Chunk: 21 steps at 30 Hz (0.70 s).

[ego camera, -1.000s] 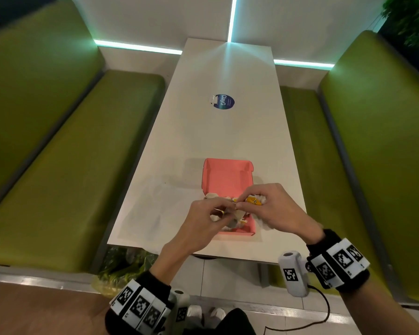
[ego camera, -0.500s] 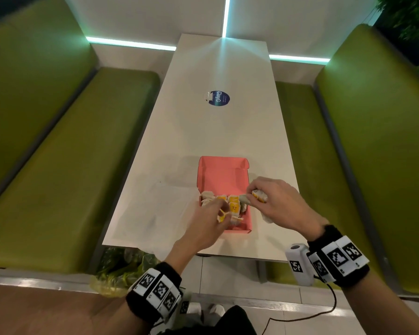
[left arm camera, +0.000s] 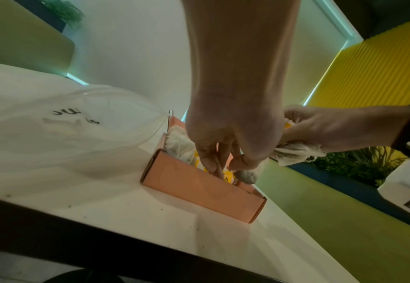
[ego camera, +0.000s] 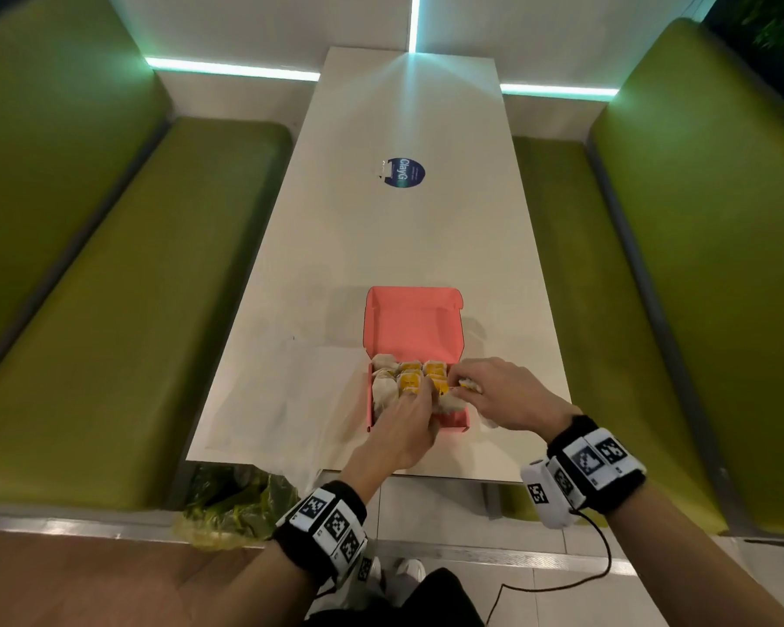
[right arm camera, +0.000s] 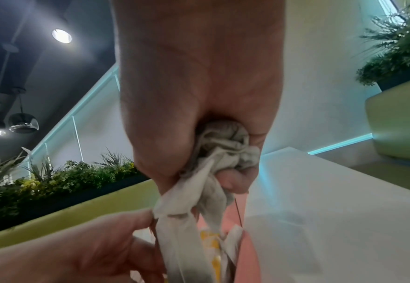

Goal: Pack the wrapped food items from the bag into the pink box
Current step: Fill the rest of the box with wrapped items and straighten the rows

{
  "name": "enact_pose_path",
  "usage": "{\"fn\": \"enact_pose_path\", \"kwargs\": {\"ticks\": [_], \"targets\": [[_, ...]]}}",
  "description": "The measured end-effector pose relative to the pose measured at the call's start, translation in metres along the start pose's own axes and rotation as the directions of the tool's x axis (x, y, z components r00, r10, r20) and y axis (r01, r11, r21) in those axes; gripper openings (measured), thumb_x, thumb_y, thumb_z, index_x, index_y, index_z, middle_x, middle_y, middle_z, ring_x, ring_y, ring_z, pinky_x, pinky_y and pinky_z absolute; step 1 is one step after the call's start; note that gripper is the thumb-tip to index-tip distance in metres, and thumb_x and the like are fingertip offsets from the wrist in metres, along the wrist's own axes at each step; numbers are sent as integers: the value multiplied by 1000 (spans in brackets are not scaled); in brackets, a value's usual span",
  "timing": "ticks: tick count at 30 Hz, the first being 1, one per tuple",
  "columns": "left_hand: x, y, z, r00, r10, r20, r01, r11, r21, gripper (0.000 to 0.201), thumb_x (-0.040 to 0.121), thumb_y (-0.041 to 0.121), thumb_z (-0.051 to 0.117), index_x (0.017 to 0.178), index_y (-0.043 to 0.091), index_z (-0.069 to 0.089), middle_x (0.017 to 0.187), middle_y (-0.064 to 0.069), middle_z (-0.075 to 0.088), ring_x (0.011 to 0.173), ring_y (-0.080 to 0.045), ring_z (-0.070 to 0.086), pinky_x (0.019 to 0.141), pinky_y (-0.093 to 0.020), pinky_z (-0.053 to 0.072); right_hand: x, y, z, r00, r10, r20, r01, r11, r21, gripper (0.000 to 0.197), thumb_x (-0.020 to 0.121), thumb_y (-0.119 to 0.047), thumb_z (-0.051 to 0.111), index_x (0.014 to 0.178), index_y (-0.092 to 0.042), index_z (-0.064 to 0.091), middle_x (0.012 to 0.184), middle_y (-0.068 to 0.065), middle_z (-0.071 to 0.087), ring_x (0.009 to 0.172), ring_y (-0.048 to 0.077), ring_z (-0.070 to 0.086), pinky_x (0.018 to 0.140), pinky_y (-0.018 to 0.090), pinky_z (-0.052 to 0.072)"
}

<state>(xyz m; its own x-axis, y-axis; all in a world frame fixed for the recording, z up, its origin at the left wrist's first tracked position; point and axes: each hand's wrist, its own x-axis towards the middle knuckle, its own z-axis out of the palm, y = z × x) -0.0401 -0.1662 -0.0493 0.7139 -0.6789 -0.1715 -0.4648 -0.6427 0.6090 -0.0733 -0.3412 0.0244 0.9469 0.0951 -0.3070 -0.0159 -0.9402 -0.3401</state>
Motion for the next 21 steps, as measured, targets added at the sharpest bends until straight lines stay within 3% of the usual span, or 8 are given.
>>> {"fn": "enact_pose_path", "kwargs": {"ticks": [5,9,11,14,17,21], "targets": [[-1,-1,4,999,-17,-42,11,991,-132,30,89,4,51,116,9,38,107,-14,58,95,-31,58,67,-36,38,21,8,15,995,32,94,-34,999,19,7,98,-35,53,97,-32,59,96,-7,60,87,17,55,74,41,50],[-10,4,3,982,-19,-189,-16,984,-179,25,90,1,52,112,9,43,93,-3,54,87,-24,57,64,-29,36,32,10,27,992,70,108,-72,997,19,9,99,-33,53,103,-30,61,102,-3,62,87,21,56,73,38,48],[-15,3,7,969,20,-247,-48,993,-107,29,89,3,56,116,8,47,104,-6,56,92,-23,56,65,-29,41,34,9,31,992,93,80,-96,995,35,9,99,-32,53,103,-29,60,99,-4,60,89,23,58,71,37,45],[-21,-3,22,964,169,-208,-147,982,117,35,85,10,63,119,11,53,121,-7,57,105,-24,56,75,-33,49,34,8,36,994,107,16,-107,993,50,7,99,-32,52,101,-30,59,101,-3,63,92,24,61,71,36,46],[-24,-8,33,972,215,-93,-182,943,279,39,89,25,57,127,17,55,121,-2,63,107,-25,57,84,-38,47,32,5,38,993,110,-42,-108,994,32,8,99,-32,51,103,-29,58,103,-2,66,93,24,62,70,35,45],[-26,-9,38,980,195,-25,-172,911,376,49,89,37,48,134,19,54,120,2,65,104,-22,57,83,-35,46,30,-2,38,991,108,-82,-112,993,-38,16,100,-32,47,110,-25,58,108,-2,67,98,26,62,73,36,46]]}}
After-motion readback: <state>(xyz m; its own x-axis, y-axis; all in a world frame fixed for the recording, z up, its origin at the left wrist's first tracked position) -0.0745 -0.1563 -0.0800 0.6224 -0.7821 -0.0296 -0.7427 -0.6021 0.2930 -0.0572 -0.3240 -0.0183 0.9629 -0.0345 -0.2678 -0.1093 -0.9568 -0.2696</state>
